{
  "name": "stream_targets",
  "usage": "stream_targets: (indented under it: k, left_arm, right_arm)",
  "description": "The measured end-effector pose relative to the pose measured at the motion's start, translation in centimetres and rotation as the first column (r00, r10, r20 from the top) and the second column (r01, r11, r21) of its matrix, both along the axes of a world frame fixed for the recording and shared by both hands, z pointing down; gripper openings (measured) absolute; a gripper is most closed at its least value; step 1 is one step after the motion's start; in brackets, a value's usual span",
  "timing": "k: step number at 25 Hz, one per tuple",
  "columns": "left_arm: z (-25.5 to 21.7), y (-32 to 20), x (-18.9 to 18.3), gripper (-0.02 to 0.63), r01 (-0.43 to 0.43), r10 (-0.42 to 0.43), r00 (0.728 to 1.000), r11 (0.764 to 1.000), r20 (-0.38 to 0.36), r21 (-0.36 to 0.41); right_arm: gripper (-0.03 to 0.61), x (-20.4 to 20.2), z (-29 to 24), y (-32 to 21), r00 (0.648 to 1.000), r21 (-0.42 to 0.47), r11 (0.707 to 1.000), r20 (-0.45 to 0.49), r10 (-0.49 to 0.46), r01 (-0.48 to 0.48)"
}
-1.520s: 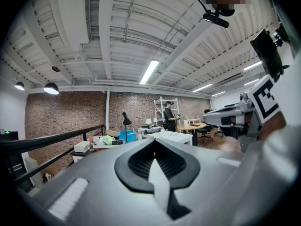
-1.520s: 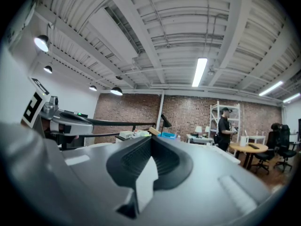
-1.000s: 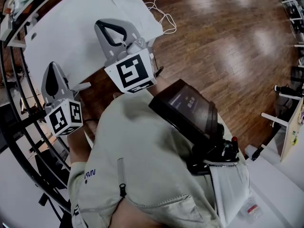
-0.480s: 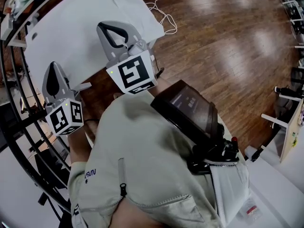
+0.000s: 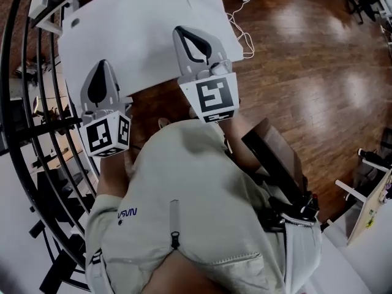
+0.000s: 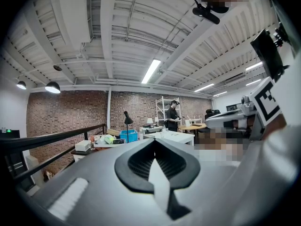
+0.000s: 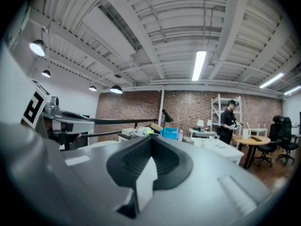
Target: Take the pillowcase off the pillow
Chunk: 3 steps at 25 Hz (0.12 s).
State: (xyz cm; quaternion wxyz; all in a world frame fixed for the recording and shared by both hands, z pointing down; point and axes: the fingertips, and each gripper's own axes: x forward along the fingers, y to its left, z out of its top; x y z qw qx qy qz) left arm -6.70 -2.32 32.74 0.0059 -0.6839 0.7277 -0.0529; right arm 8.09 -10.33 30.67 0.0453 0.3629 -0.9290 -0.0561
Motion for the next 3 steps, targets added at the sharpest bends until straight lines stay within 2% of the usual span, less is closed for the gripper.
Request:
stream_targets:
  k: [3]
  left_arm:
    - [-0.08, -0.26, -0.18, 0.006, -0.001, 0.001, 1.000, 1.000, 0.003, 0.001]
  right_arm:
    - [0.000, -0.16, 0.05, -0.26, 1.000, 0.000, 1.000, 0.000, 0.001, -0.001]
